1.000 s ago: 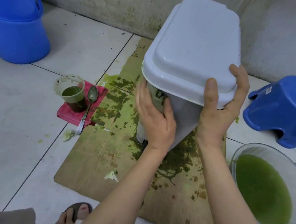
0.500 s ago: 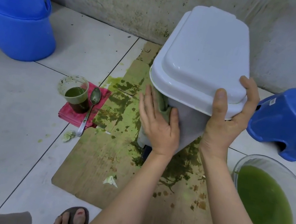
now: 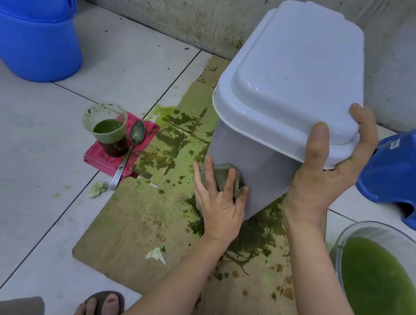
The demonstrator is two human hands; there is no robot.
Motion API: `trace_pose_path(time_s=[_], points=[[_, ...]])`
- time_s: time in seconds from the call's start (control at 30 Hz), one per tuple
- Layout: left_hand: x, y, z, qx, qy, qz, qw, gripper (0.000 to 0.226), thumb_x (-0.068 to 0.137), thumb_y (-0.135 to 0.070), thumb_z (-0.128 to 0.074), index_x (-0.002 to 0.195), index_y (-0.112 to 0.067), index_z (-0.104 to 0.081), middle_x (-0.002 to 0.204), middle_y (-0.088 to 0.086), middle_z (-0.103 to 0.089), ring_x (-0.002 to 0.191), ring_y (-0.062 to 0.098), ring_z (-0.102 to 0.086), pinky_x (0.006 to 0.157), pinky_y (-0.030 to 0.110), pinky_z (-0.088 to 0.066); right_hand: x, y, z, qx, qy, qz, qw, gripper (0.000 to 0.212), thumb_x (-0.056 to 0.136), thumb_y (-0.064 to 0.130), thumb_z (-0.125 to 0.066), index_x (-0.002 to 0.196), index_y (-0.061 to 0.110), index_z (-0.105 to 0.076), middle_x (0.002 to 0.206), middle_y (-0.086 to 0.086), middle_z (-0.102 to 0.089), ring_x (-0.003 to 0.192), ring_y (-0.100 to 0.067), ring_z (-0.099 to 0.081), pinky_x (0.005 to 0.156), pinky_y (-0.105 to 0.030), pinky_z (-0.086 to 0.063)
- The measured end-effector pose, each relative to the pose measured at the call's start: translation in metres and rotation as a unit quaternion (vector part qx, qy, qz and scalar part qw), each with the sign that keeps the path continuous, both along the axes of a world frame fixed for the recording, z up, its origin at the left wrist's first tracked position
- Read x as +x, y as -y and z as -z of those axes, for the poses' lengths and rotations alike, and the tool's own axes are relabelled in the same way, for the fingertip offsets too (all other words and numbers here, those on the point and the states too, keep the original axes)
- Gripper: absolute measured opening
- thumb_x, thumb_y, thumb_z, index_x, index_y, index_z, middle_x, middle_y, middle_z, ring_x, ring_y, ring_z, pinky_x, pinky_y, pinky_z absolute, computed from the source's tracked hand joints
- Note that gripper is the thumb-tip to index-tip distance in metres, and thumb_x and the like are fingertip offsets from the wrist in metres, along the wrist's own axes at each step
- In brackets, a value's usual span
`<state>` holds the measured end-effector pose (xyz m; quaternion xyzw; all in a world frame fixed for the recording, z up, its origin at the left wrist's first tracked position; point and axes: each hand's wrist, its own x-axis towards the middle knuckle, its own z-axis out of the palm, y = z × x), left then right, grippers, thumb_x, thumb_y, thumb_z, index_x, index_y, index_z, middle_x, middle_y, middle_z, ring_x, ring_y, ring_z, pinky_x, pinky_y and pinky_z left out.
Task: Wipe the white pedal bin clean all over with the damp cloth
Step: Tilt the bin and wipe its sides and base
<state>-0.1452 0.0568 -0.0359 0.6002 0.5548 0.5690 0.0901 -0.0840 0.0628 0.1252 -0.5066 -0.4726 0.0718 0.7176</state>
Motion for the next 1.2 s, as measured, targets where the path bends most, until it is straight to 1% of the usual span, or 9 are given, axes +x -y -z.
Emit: trace_pose_path(time_s=[0.2,0.33,0.4,0.47,0.63,0.73,0.83,1.07,1.2], points=[[0.012,-0.016,-0.08,-0.032,0.11,-0.033,0.993,0.046,0.098,-0.052,-0.012,0.142,-0.054,0.004,0.153,-0.002,-0.008,0.143,0.039,-0.008,0.114,0.048,-0.012,-0.005,-0.014,-0.002,0.023,0.018,0.013,0.999,0.034,0.087,0.026,-0.058,0.116,0.012,-0.047,0.124,-0.019,-0.05,0.125,-0.042,-0.041,0.106,-0.053,-0.032],[0.002,-0.025,-0.055,-0.017,0.143,-0.055,0.988,0.052,0.1,-0.045,-0.016,0.149,-0.037,-0.001,0.156,0.0,-0.016,0.144,0.013,-0.017,0.115,0.028,-0.018,-0.015,-0.013,0.002,0.02,0.006,0.004,1.0,0.035,0.086,0.025,-0.059,0.116,0.01,-0.047,0.129,-0.03,-0.046,0.13,-0.04,-0.037,0.11,-0.028,-0.029],[-0.005,-0.015,-0.027,-0.104,0.21,-0.04,0.971,0.049,0.102,-0.035,-0.023,0.149,-0.025,-0.011,0.154,-0.007,-0.018,0.14,-0.003,-0.013,0.115,0.019,-0.018,-0.015,-0.01,0.002,0.019,0.001,-0.007,1.0,0.035,0.085,0.025,-0.059,0.116,0.011,-0.047,0.13,-0.031,-0.044,0.131,-0.038,-0.035,0.109,-0.022,-0.026],[-0.011,-0.004,-0.005,-0.213,0.245,-0.024,0.946,0.047,0.103,-0.027,-0.024,0.149,-0.02,-0.015,0.154,-0.004,-0.021,0.142,0.008,-0.018,0.116,0.031,-0.021,-0.012,-0.009,0.001,0.02,-0.003,-0.01,1.0,0.035,0.085,0.026,-0.059,0.115,0.013,-0.047,0.131,-0.031,-0.044,0.131,-0.037,-0.035,0.108,-0.022,-0.026],[-0.009,0.011,-0.008,-0.257,0.216,0.061,0.94,0.059,0.099,-0.044,-0.018,0.149,-0.028,0.009,0.159,-0.005,0.005,0.147,0.013,-0.003,0.116,0.027,-0.008,-0.003,-0.009,-0.003,0.013,-0.012,-0.016,1.0,0.033,0.085,0.026,-0.06,0.115,0.016,-0.048,0.128,-0.016,-0.047,0.131,-0.035,-0.037,0.113,-0.04,-0.029],[-0.001,0.022,0.005,-0.237,0.067,0.108,0.963,0.064,0.096,-0.056,-0.008,0.141,-0.028,0.027,0.152,-0.005,0.031,0.144,0.021,0.019,0.119,0.039,0.003,0.011,-0.008,-0.004,-0.003,-0.017,-0.031,0.999,0.032,0.084,0.028,-0.061,0.114,0.021,-0.049,0.13,-0.019,-0.046,0.13,-0.036,-0.039,0.11,-0.051,-0.03],[-0.01,0.022,0.027,-0.328,-0.002,0.038,0.944,0.075,0.09,-0.066,-0.006,0.142,-0.021,0.023,0.157,0.002,0.018,0.145,0.033,0.01,0.116,0.055,-0.007,0.018,-0.003,-0.003,-0.026,-0.021,-0.058,0.998,0.033,0.084,0.028,-0.061,0.114,0.024,-0.049,0.135,-0.021,-0.042,0.131,-0.037,-0.037,0.108,-0.055,-0.029],[-0.003,0.057,0.012,-0.364,0.033,0.095,0.926,0.071,0.097,-0.049,-0.028,0.147,0.001,-0.02,0.152,0.02,-0.026,0.135,0.036,-0.036,0.104,0.047,-0.042,0.016,-0.005,-0.001,-0.001,-0.033,-0.048,0.998,0.035,0.083,0.028,-0.06,0.115,0.02,-0.048,0.129,-0.008,-0.046,0.133,-0.031,-0.036,0.112,-0.041,-0.03],[-0.006,0.094,0.036,-0.328,-0.068,0.208,0.919,0.063,0.069,-0.011,-0.078,0.126,-0.02,-0.054,0.136,0.007,-0.042,0.115,0.027,-0.045,0.085,0.031,-0.054,0.017,-0.002,0.0,-0.011,-0.03,-0.063,0.997,0.035,0.083,0.027,-0.061,0.115,0.022,-0.048,0.136,-0.02,-0.042,0.133,-0.031,-0.036,0.112,-0.036,-0.03]])
